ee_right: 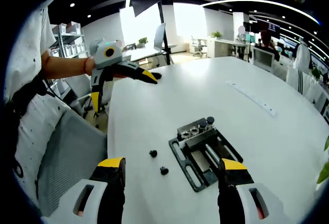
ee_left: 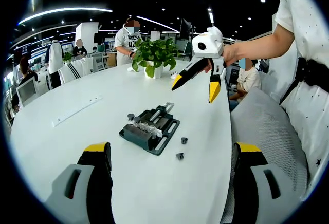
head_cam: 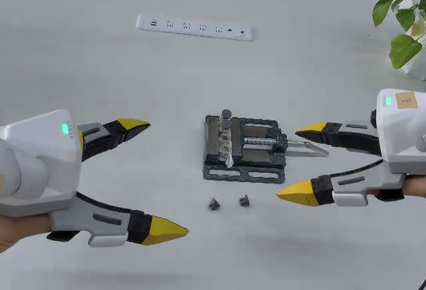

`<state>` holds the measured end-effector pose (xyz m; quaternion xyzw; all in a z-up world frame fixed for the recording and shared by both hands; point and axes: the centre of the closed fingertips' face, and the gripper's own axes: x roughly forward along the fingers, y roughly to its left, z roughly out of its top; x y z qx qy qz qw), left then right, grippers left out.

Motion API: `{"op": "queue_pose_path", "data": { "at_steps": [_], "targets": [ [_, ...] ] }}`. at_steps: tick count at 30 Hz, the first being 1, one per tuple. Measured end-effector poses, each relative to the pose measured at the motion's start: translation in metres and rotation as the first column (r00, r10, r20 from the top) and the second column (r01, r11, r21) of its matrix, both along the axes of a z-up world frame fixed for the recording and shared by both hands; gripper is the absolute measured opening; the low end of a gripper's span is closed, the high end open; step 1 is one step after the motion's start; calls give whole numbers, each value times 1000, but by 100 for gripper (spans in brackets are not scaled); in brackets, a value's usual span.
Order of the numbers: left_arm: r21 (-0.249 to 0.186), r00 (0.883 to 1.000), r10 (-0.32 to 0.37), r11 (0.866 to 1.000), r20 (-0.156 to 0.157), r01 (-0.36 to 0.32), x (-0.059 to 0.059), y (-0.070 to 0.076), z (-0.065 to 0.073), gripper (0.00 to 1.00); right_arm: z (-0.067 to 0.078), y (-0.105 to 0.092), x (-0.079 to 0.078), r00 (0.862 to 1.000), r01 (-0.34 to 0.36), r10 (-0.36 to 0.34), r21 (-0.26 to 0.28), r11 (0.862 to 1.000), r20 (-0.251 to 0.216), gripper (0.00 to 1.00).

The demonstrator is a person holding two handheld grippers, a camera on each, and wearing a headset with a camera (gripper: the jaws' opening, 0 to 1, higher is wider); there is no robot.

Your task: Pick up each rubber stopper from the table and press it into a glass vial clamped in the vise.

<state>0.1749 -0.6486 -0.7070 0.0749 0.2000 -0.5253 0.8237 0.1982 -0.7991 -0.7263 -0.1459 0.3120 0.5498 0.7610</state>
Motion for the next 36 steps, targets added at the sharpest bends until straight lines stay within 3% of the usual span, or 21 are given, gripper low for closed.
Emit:
{"op": "queue_pose_path", "data": {
  "at_steps": [9, 14, 36],
  "targets": [
    [20, 1000, -5, 1000, -6, 5, -5, 0, -7, 99, -12, -9, -18, 1000, 0, 0, 29, 1000, 1, 72],
    [32, 1000, -4, 999, -15, 5, -7, 1, -12, 99, -27, -11, -24, 1000, -7, 7, 38, 999, 0, 68],
    [38, 999, 5, 999, -48, -4, -11, 3, -22, 99, -71, 8, -24, 992, -126, 126, 16, 992, 13, 37]
  ]
}}
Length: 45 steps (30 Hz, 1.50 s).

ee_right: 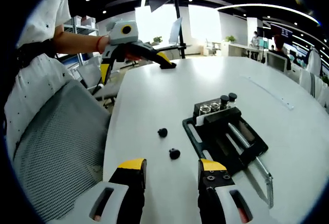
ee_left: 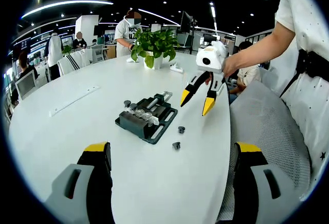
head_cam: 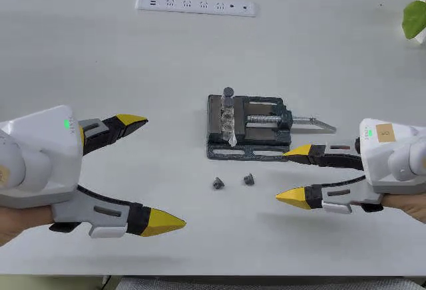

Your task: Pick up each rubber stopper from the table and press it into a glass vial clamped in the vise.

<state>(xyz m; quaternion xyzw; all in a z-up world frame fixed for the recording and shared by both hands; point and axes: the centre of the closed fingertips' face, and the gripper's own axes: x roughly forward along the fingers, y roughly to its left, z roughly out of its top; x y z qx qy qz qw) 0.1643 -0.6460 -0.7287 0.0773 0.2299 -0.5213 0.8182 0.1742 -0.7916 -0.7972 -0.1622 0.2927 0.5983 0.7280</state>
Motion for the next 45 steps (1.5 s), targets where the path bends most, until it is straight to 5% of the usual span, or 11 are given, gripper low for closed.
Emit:
{"op": "queue_pose_path", "data": {
  "at_steps": [17, 45],
  "targets": [
    [0, 1000, 3, 1000, -14, -3, -1, 1, -3, 99, -29, 28, 3, 993, -115, 116, -51, 992, 4, 22],
    [-2, 1000, 15, 1000, -20, -15, 1, 0, -3, 99, -39, 32, 5, 985, -169, 170, -79, 982, -2, 8]
  ]
}}
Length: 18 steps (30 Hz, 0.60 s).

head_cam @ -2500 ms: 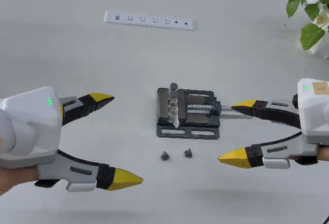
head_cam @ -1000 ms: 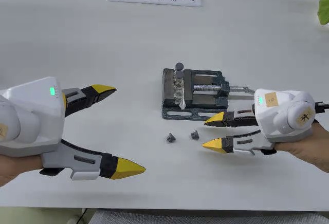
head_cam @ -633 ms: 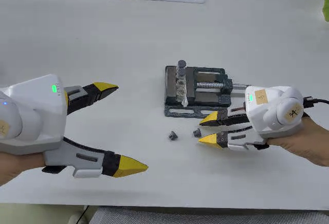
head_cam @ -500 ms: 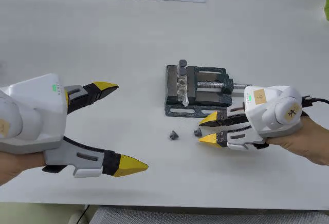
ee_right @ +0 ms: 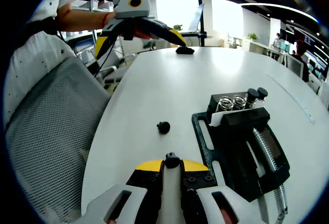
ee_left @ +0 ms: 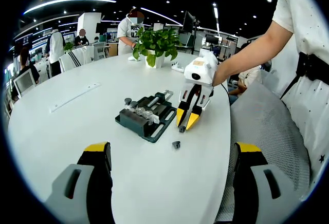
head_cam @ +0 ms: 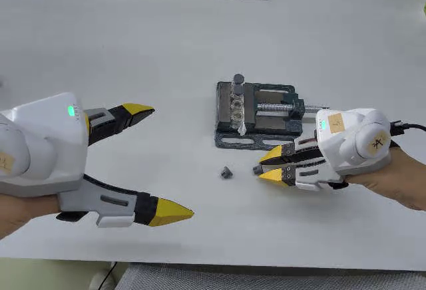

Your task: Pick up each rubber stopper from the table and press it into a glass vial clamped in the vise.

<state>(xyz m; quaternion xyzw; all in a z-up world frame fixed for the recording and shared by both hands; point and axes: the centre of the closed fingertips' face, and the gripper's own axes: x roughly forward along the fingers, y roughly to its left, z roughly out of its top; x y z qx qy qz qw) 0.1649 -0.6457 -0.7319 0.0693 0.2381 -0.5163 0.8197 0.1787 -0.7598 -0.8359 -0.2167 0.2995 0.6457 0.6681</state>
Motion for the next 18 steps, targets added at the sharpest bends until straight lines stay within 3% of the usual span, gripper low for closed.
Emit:
{"op": "queue_pose_path", "data": {
  "at_steps": [18],
  "targets": [
    [-11, 1000, -10, 1000, 13, 10, 0, -5, 3, 99, 3, -4, 1, 1000, 11, -11, -1, 1000, 2, 7]
  ]
}}
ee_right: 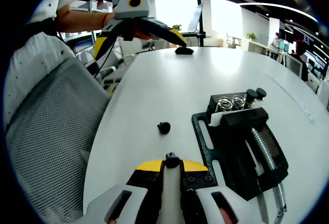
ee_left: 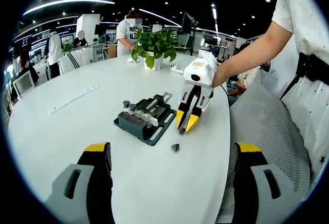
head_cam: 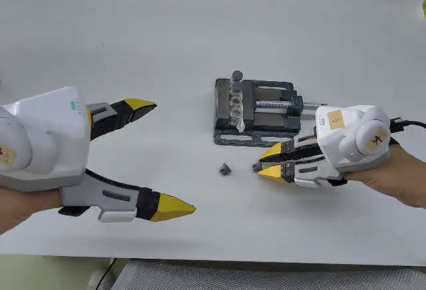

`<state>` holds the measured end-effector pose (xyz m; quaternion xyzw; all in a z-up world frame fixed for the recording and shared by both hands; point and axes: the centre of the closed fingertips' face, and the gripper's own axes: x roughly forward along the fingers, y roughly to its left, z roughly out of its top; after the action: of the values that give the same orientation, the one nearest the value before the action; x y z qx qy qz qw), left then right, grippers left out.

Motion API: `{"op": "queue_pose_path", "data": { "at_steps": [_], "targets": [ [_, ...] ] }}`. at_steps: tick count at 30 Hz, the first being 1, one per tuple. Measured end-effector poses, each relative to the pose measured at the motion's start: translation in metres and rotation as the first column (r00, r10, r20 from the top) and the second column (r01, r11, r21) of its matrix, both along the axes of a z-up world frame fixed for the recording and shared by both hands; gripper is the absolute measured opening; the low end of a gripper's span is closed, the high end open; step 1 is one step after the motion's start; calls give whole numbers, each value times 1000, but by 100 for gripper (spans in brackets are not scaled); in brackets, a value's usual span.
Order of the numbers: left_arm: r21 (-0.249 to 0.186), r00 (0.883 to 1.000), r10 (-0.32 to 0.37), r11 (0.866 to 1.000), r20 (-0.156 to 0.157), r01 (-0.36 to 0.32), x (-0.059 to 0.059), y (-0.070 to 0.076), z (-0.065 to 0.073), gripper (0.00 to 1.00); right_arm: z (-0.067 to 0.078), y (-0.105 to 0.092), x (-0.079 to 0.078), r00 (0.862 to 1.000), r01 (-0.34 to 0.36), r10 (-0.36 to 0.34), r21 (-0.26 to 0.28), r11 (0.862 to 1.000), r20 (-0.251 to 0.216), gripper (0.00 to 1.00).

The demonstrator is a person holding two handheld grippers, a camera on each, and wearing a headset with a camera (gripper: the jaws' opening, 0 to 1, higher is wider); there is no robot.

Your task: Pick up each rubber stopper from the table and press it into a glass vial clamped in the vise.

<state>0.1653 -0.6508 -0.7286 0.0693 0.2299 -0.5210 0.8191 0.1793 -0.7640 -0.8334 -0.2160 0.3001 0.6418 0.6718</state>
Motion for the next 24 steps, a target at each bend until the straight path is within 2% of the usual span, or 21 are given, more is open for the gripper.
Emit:
{"op": "queue_pose_path", "data": {
  "at_steps": [6, 8, 11, 16, 24],
  "targets": [
    [-6, 1000, -11, 1000, 18, 11, 1, -4, 6, 95, 21, -1, -1, 1000, 10, -10, 24, 1000, 17, 7],
    [-6, 999, -16, 1000, 30, 17, 2, -6, 10, 94, 32, -2, 0, 999, 10, -11, 35, 999, 33, 7],
    [-16, 998, -26, 1000, 54, 27, 5, -12, 17, 92, 57, 2, 1, 998, 9, -13, 64, 998, 57, 7],
    [-38, 994, -43, 998, 98, 47, 9, -24, 31, 81, 88, 9, 0, 996, 4, -14, 107, 994, 91, 7],
    [-72, 986, -72, 994, 149, 84, 11, -41, 55, 67, 129, 24, -3, 992, -11, -11, 172, 985, 128, 7]
  ]
}}
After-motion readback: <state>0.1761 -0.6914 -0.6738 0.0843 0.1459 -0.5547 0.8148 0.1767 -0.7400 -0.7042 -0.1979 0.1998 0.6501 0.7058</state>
